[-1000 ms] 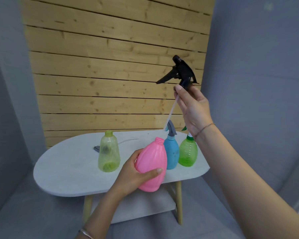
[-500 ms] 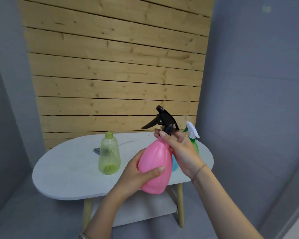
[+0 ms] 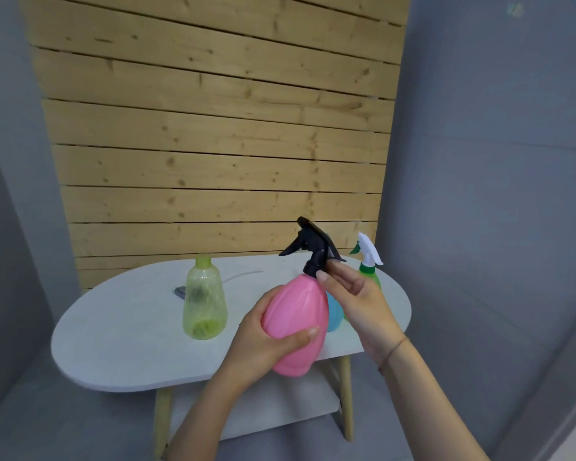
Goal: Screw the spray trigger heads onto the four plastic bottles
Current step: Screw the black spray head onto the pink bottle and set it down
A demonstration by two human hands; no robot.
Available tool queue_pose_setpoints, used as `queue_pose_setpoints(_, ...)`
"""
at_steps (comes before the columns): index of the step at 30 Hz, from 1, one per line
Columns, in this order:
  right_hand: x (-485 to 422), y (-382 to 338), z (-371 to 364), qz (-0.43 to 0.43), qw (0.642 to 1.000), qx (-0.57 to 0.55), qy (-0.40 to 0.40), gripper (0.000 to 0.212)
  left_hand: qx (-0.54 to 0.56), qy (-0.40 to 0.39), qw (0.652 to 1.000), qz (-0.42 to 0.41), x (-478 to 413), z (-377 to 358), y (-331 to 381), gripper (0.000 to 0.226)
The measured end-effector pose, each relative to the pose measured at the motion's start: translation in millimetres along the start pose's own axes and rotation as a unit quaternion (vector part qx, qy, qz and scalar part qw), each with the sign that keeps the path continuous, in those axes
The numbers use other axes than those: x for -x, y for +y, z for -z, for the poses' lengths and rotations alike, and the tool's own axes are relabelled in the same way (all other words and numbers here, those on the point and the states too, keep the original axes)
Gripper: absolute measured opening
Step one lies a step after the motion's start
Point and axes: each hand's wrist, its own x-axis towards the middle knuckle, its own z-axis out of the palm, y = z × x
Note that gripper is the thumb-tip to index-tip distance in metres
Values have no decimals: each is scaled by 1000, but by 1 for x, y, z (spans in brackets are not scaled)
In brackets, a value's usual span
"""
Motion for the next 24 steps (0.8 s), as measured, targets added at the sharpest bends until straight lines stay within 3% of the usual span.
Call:
queue_pose_setpoints(4,3,1,-9,35,995,33,88,28,-6,6,1000,3,1,-2,-2,81)
queue_pose_setpoints(6,3,1,-10,64,980,134,131,30,-12,-4,1000,7,0,-2,-5,84)
queue_pose_setpoints(10,0,4,-4,67,952,258,151,74,-11,-18,1000,3,1,2,-6,79)
queue_pose_setpoints(12,-1,-1,0,38,970,222,88,106,-13,-24,1000,-2,2,4,-5,80)
queue_pose_setpoints(13,0,-3,2,26,981,186,48,111,-16,-27,1000,-3,2,6,-5,80)
queue_pose_setpoints(15,2,-7,3,37,989,140,-16,90,-18,-27,999,-4,2,8,-5,80)
queue_pose_setpoints(18,6,-11,1,94,981,168,-19,59,0,-4,1000,-5,0,14,-3,78)
queue_pose_setpoints(24,6,-18,4,80,989,114,-42,47,11,18,1000,20,-1,23,-2,77)
